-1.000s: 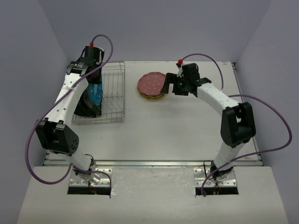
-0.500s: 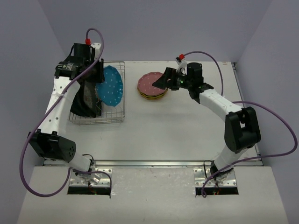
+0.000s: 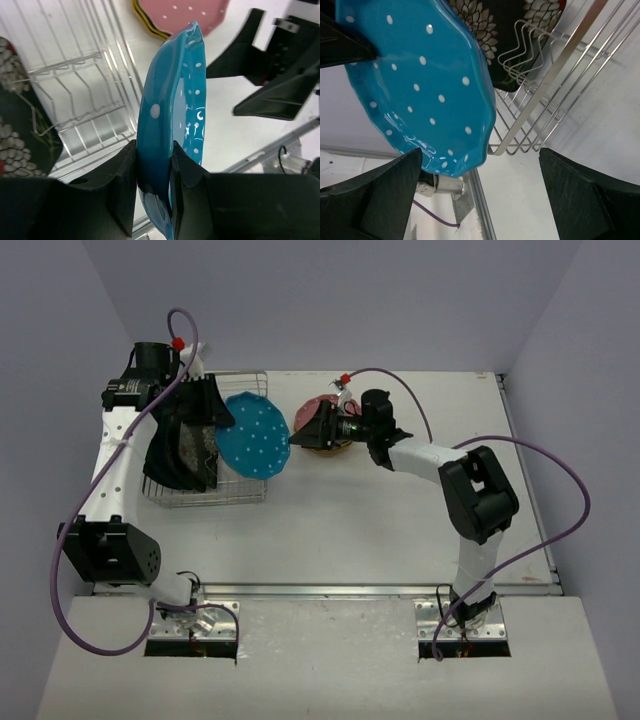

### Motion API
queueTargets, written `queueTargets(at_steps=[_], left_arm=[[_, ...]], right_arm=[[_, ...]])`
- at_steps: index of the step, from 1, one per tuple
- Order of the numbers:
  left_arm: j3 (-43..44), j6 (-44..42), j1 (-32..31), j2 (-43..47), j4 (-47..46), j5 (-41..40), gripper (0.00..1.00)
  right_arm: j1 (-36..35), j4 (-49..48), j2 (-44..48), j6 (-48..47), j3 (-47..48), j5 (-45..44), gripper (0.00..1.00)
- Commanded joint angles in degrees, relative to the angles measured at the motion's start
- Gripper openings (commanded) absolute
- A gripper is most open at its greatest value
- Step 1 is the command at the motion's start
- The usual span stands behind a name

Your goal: Unload the plates from the dish rack

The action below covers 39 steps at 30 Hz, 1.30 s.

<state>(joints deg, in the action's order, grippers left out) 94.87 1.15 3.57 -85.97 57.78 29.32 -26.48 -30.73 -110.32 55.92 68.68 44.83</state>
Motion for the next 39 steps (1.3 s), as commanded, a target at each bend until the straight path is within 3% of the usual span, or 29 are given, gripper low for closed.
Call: queueTargets(at_steps=[1,5,7,12,13,14,17,20,24,32,39], left_arm=[[0.2,2.8,0.6,3.8,-6.9,12.7,0.0],[-1.1,3.3,1.1,3.9,-7.1,16.4,0.0],[-1.9,3.6,1.5,3.9,-7.5,18.2,0.0],[-3.5,4.2,2.6,3.4,-8.4,19.9,0.0],[-3.8,4.2,2.8,3.2,-8.5,19.9,0.0],[-3.8,4.3,2.9,3.0,-8.5,19.6,0.02],[-3.7,4.2,3.6,2.7,-8.2,18.7,0.24],[-3.5,4.4,3.8,3.8,-9.0,14.0,0.66],[-4.0,5.4,3.8,5.6,-10.8,5.6,0.95],[-5.1,5.7,3.8,6.7,-12.2,1.5,0.98],[-4.8,5.1,3.8,7.2,-12.0,-0.5,0.99]], right_arm=[[-2.4,-6.8,-2.5,4.4,5.4,3.1,0.99],[-3.3,-8.3,-4.9,6.7,7.1,3.7,0.97],[-3.5,-10.7,-5.6,8.7,6.9,4.5,0.84],[-3.5,-15.4,-6.1,13.5,5.9,6.0,0.09],[-3.5,-15.9,-5.9,14.2,5.5,6.2,0.0],[-3.4,-16.0,-5.6,14.7,5.0,6.2,0.0],[-2.4,-16.2,-4.3,15.7,3.5,6.7,0.0],[0.5,-16.0,-2.7,17.3,1.2,5.1,0.0],[6.2,-14.8,-1.3,18.8,-1.0,2.9,0.0],[16.6,-14.0,-3.8,20.7,0.4,-0.1,0.0],[19.4,-3.4,-8.8,11.8,9.1,-4.0,0.0]])
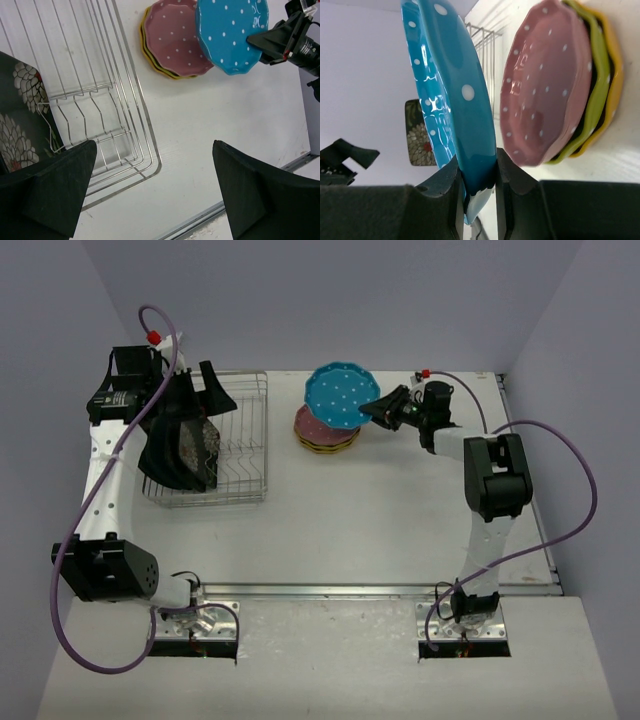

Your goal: Unload the plates from the dish rack

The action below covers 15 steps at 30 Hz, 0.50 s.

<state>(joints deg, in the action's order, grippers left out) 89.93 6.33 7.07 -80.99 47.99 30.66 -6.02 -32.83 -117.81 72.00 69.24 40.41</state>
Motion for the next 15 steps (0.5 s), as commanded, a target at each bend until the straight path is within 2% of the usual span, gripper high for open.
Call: queueTargets(at_steps=[1,15], left_arm=[[0.0,-0.3,0.3,2.4,-2.1,-2.0,0.99],[-2.8,-1.2,0.3,3.4,-2.7,-3.4,0.99]], right_arm=[[-1.0,-0.5,-2.5,-5.6,10.1,0.2,0.0],[-1.7,6.9,-8.9,-9.9,13.1,-1.6,0.0]])
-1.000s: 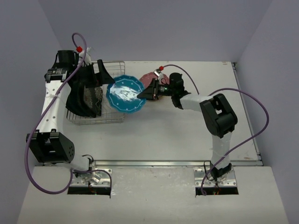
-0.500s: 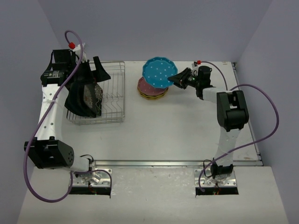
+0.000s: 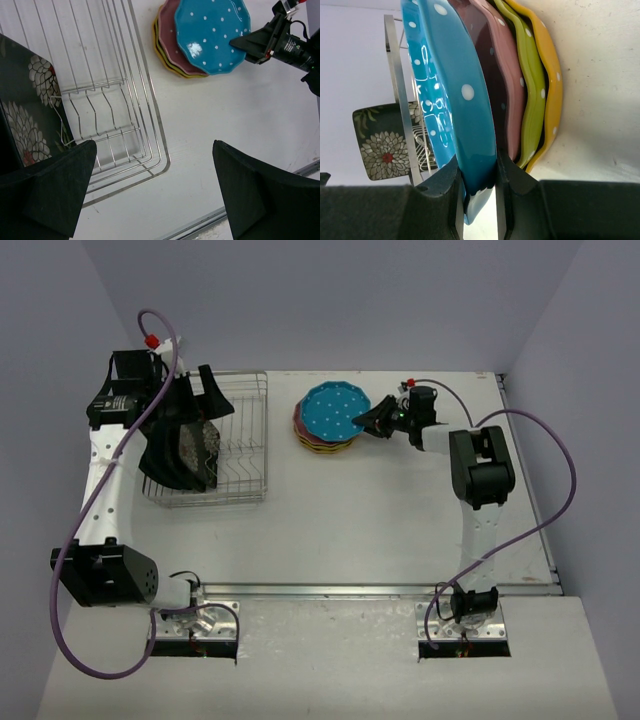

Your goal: Unload the plates from the dish rack

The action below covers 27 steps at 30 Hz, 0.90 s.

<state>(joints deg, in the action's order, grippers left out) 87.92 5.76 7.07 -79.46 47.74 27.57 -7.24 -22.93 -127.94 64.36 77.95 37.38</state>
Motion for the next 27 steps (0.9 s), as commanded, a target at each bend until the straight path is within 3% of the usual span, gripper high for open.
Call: queueTargets(at_steps=[1,11,13,16,17,19,22,25,27], left_arm=[[-0.9,-0.6,0.3,1.9,-2.6,-0.3,0.99],[-2.4,-0.7,0.3,1.9,-2.7,-0.5,0.99],[-2.7,-0.8,0.3,2.1,-2.6,-0.6,0.99],[-2.6,-0.9,0.3,2.2,-2.5,-1.2,0.99],[-2.5,-0.9,0.3,2.4,-2.5,-2.0,0.99],[-2.4,-1.0,0.3,2.9,-2.8,-3.6,1.0],[-2.4,-0.8,0.3,4.1,-3.6,-7.0,1.0],[-2.4,-0.3,0.3,5.6,-4.7,-12.8,1.0],[-2.2,-0.6,0.3,6.2,-4.9,-18.2,1.0]], right_arm=[[-0.7,-2.1,1.2,-2.8,4.9,1.3,0.0],[-3.1,4.9,2.1,-6.2,8.0,0.0,0.0],[-3.7,6.6,1.9,-6.9,9.5,-1.4,0.15],[-4.2,8.9,1.9,-8.5,10.6,-2.9,0.64],[-4.3,10.2,2.0,-9.2,11.3,-3.6,0.73],[-4.7,14.8,3.3,-11.3,12.2,-5.5,0.82],[-5.3,21.0,4.7,-15.4,14.2,-9.7,0.86],[-7.1,29.2,7.2,-24.3,19.0,-17.4,0.88],[-9.5,34.7,9.3,-31.4,21.9,-27.5,0.91]])
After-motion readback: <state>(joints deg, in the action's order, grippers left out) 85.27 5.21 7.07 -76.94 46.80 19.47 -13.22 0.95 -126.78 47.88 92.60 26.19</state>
